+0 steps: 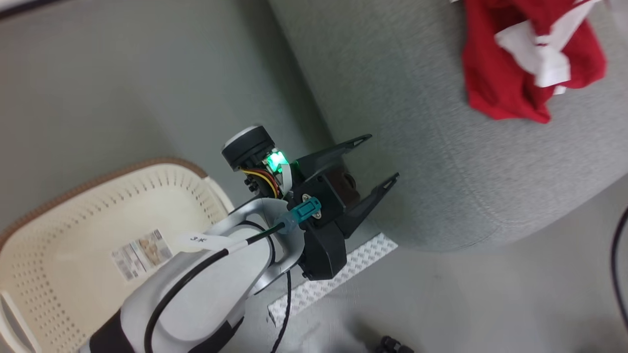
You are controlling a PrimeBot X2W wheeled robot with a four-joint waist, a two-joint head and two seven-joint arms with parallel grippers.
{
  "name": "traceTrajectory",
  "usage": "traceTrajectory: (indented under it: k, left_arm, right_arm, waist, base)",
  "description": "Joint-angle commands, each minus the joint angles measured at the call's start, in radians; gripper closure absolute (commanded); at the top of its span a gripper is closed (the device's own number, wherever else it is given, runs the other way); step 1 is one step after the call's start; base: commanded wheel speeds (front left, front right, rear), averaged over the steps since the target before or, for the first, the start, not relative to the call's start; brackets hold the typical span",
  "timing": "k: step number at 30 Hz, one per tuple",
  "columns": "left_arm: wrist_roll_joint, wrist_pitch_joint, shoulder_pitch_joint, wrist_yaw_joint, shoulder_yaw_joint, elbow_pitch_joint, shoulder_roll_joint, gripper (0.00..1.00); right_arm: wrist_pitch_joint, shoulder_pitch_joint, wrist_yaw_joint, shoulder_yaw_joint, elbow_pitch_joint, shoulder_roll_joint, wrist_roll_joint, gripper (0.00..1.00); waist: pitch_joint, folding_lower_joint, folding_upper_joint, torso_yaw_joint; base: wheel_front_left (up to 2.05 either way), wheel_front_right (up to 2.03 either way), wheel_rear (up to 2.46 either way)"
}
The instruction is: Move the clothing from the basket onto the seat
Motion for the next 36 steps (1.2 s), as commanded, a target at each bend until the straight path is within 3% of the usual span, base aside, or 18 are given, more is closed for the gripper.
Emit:
traceTrajectory:
  k: [1, 8, 12, 21, 27, 36]
  left_arm:
    - [0.002, 0.007, -0.012, -0.007, -0.004, -0.010, 0.011, 0.00]
    - [-0.008, 0.014, -0.012, 0.008, 0.003, -0.041, 0.029, 0.00]
    - [-0.003, 0.015, -0.012, 0.008, -0.002, -0.047, 0.037, 0.00]
    - [-0.005, 0.031, -0.012, 0.013, -0.004, -0.055, 0.066, 0.00]
    - [-0.013, 0.036, 0.012, 0.017, -0.011, -0.064, 0.078, 0.00]
    - [-0.028, 0.023, 0.020, 0.014, -0.016, -0.061, 0.093, 0.00]
  right_arm:
    - [-0.001, -0.032, 0.000, 0.002, 0.009, -0.021, 0.017, 1.00]
    - [-0.001, -0.079, 0.000, 0.001, 0.067, -0.077, -0.003, 1.00]
    - [-0.001, -0.058, 0.000, 0.012, 0.119, -0.073, -0.019, 1.00]
    - [-0.001, 0.000, 0.000, -0.013, 0.475, -0.001, -0.073, 1.00]
    - [-0.001, -0.001, 0.000, 0.078, 0.694, 0.038, -0.067, 1.00]
    - [-0.001, -0.015, 0.000, 0.237, 0.830, 0.040, 0.007, 1.00]
  waist:
    - [0.095, -0.0003, -0.0003, 0.038]
    - [0.145, -0.0003, -0.0003, 0.046]
    - [0.157, -0.0003, -0.0003, 0.047]
    - [0.167, -0.0003, -0.0003, 0.048]
    - [0.157, -0.0003, -0.0003, 0.048]
    - [0.135, -0.0003, -0.0003, 0.039]
  base:
    - [0.00, 0.00, 0.00]
    - [0.00, 0.00, 0.00]
    - [0.00, 0.00, 0.00]
    - [0.00, 0.00, 0.00]
    - [0.00, 0.00, 0.00]
    - [0.00, 0.00, 0.00]
